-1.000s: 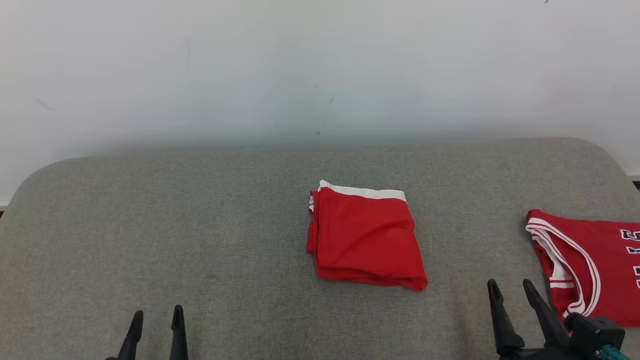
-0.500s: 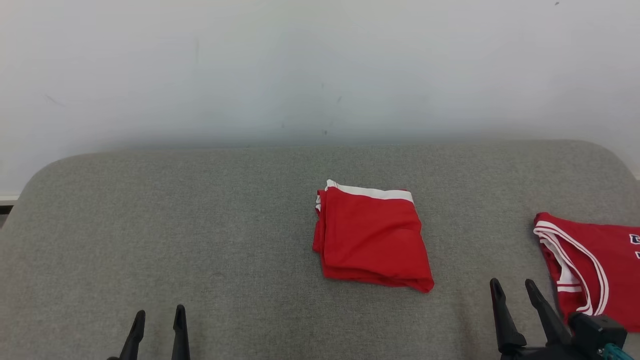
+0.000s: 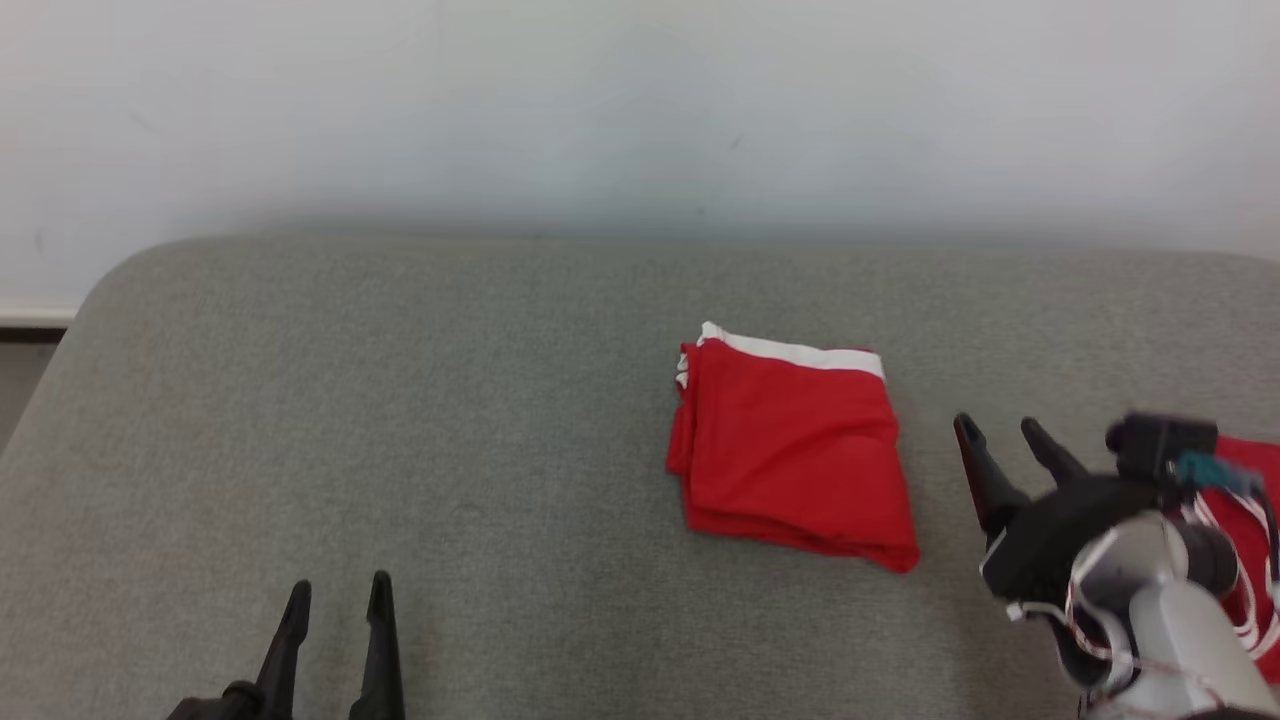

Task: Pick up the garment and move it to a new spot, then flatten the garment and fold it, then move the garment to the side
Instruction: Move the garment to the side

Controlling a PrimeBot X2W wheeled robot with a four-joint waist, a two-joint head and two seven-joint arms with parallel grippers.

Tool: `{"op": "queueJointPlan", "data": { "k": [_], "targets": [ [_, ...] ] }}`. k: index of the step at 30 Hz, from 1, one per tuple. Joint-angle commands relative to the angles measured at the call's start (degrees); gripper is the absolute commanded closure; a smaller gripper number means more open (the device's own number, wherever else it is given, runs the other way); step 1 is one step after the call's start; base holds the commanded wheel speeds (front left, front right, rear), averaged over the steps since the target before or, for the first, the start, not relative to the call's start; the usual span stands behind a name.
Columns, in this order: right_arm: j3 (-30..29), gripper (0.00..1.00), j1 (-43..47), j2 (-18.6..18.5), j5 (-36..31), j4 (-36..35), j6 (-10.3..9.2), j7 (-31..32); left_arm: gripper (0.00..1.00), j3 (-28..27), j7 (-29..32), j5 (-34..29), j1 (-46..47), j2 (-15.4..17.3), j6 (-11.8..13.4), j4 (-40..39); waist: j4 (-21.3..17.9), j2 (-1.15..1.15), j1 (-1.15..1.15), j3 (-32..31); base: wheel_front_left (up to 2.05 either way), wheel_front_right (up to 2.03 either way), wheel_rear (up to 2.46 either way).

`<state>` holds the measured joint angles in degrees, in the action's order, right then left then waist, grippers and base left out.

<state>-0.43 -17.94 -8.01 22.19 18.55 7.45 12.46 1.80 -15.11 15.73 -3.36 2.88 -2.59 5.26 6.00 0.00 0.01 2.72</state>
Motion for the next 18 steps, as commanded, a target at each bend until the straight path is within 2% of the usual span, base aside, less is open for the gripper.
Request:
{"op": "queueJointPlan", "data": {
  "k": [1,7,13,18],
  "targets": [
    [-0.5,0.0,-1.68,-0.44,-0.72,1.22,0.04,1.9,0.0,0.35,0.0,0.09,0.92,0.01,-0.03,-0.52,2.83,0.0,-0.01,3.41,0.0,0.0,0.0],
    [-6.87,0.0,-11.11,1.75,-4.68,10.21,0.04,14.38,0.0,2.66,0.0,0.85,3.5,0.03,0.31,-1.84,6.67,0.0,-0.01,6.96,0.0,0.0,0.0],
    [-13.59,0.0,-15.81,4.26,-9.81,16.26,0.04,22.53,0.0,3.68,0.0,1.44,4.81,0.01,0.62,-2.55,9.16,0.0,-0.01,9.36,0.0,0.0,0.0],
    [-16.13,0.0,-16.22,5.15,-14.99,18.9,0.04,26.67,0.0,4.02,0.0,1.83,5.18,0.01,0.97,-2.74,9.87,0.0,-0.01,10.18,0.0,0.0,0.0]
  ]
}}
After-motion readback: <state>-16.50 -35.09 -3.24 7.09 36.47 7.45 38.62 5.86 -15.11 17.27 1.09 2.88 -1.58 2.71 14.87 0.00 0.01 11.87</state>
